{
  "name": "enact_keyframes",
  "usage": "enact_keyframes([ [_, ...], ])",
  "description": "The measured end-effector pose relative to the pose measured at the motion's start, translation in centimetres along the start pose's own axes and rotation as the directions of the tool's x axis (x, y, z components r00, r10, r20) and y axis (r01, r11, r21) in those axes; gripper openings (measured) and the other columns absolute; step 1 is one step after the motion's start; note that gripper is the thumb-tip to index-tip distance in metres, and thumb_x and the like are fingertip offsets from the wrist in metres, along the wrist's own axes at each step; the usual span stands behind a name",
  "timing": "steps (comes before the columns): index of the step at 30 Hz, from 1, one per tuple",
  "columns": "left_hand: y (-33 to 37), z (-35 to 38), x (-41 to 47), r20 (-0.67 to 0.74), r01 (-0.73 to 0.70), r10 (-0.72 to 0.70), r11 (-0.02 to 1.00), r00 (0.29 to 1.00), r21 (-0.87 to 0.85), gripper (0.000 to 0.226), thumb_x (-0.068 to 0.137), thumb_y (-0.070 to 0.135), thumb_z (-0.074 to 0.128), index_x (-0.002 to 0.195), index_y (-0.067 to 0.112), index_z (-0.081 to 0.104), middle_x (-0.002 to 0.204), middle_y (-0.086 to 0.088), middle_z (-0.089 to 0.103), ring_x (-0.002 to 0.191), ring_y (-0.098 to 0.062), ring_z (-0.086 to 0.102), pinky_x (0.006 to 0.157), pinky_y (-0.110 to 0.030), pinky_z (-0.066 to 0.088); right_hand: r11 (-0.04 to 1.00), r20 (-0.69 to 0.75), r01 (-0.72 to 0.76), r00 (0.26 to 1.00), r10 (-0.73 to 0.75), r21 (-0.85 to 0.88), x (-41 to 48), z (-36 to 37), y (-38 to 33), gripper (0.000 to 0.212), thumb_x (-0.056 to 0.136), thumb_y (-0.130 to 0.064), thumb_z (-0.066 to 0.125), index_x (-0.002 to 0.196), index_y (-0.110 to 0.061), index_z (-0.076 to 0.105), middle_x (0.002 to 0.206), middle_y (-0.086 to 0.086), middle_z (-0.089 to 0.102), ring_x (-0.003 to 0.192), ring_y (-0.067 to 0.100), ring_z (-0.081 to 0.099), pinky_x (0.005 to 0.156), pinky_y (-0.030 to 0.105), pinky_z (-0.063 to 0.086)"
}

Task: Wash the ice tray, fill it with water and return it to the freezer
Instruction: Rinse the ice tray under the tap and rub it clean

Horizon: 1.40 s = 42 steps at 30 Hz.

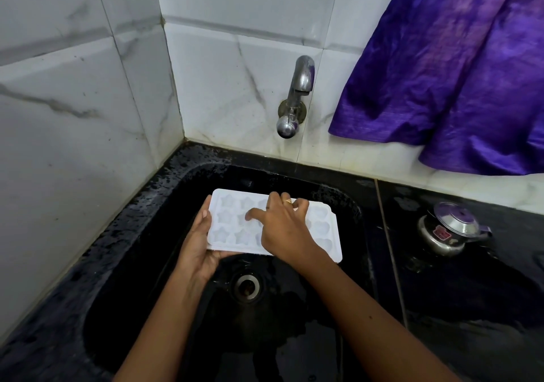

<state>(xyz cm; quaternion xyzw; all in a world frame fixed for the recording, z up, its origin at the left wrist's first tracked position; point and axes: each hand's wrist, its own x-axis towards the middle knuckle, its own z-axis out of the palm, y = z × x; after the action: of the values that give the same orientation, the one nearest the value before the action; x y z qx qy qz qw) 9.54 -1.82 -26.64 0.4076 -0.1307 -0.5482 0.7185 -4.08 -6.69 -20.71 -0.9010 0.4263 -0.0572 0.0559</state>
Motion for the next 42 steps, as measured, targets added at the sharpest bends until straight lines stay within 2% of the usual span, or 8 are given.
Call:
enact_keyframes([
  [8,-0.1,0.0,0.2,-0.012,0.001,-0.001,1.000,1.000,-0.006,0.039,0.101,0.028,0.033,0.138,0.028,0.043,0.113,0.004,0.064,0.084,-0.015,0.071,0.054,-0.039,0.057,0.998,0.069,-0.014,0.998,0.010,0.055,0.4,0.5,-0.5,0.058,0.086,0.000,0.042,0.130,-0.037,0.050,0.117,0.007,0.041,0.117,0.026,0.031,0.095,0.042,0.017],
  [14,-0.1,0.2,0.2,-0.012,0.008,-0.008,1.000,1.000,-0.019,0.038,0.101,0.029,0.034,0.137,0.028,0.044,0.115,0.002,0.064,0.087,-0.019,0.070,0.054,-0.040,0.057,1.000,0.010,-0.009,1.000,0.009,-0.006,0.4,0.6,-0.5,0.050,0.087,-0.004,0.046,0.125,-0.037,0.053,0.117,0.006,0.040,0.118,0.027,0.031,0.094,0.043,0.015],
  [19,0.0,0.0,0.2,-0.022,-0.004,0.003,1.000,1.000,-0.026,0.039,0.100,0.030,0.034,0.138,0.028,0.044,0.121,0.002,0.062,0.087,-0.016,0.070,0.064,-0.045,0.058,1.000,0.046,-0.017,0.999,0.016,0.007,0.4,0.6,-1.1,0.055,0.086,0.000,0.044,0.129,-0.034,0.050,0.120,0.007,0.040,0.120,0.027,0.030,0.095,0.043,0.017],
  [23,0.2,0.0,0.2,-0.015,-0.007,0.006,1.000,1.000,-0.016,0.039,0.100,0.030,0.034,0.138,0.028,0.044,0.125,0.000,0.060,0.085,-0.017,0.070,0.063,-0.044,0.058,1.000,0.051,-0.018,0.999,0.017,0.018,0.3,0.2,-1.1,0.055,0.085,0.000,0.042,0.126,-0.035,0.052,0.119,0.007,0.041,0.119,0.026,0.031,0.097,0.042,0.016],
  [27,0.1,0.1,0.1,-0.025,0.005,-0.007,0.997,1.000,-0.082,0.039,0.100,0.028,0.035,0.137,0.027,0.045,0.129,-0.005,0.058,0.100,-0.022,0.065,0.072,-0.044,0.057,0.999,-0.022,-0.013,1.000,0.014,0.047,0.6,-0.3,-1.7,0.056,0.079,0.005,0.043,0.124,-0.027,0.049,0.117,0.007,0.041,0.116,0.027,0.033,0.095,0.041,0.015],
  [31,0.2,0.3,0.1,-0.021,0.004,-0.006,0.994,1.000,-0.107,0.034,0.100,0.028,0.034,0.130,0.029,0.050,0.122,-0.004,0.061,0.093,-0.019,0.068,0.075,-0.046,0.054,0.998,0.044,0.049,0.998,-0.051,0.035,1.1,-0.4,-2.6,0.053,0.086,-0.005,0.048,0.130,-0.034,0.046,0.122,0.007,0.039,0.121,0.026,0.029,0.096,0.043,0.016],
  [36,0.2,0.3,0.0,-0.023,-0.002,0.001,1.000,1.000,-0.019,0.036,0.100,0.030,0.033,0.134,0.031,0.046,0.113,0.000,0.064,0.080,-0.016,0.071,0.053,-0.042,0.058,0.997,0.098,0.071,0.993,-0.070,-0.005,1.6,0.3,-3.2,0.048,0.092,-0.016,0.048,0.135,-0.038,0.044,0.124,0.009,0.039,0.122,0.029,0.030,0.097,0.045,0.018],
  [42,0.2,0.0,0.0,-0.004,-0.003,0.003,1.000,1.000,-0.027,0.035,0.101,0.028,0.032,0.133,0.029,0.047,0.094,0.005,0.074,0.080,-0.017,0.071,0.059,-0.045,0.057,0.998,0.108,0.068,0.992,-0.067,-0.009,1.8,0.5,-3.4,0.047,0.092,-0.017,0.047,0.133,-0.039,0.045,0.124,0.009,0.040,0.122,0.029,0.031,0.098,0.045,0.018],
])
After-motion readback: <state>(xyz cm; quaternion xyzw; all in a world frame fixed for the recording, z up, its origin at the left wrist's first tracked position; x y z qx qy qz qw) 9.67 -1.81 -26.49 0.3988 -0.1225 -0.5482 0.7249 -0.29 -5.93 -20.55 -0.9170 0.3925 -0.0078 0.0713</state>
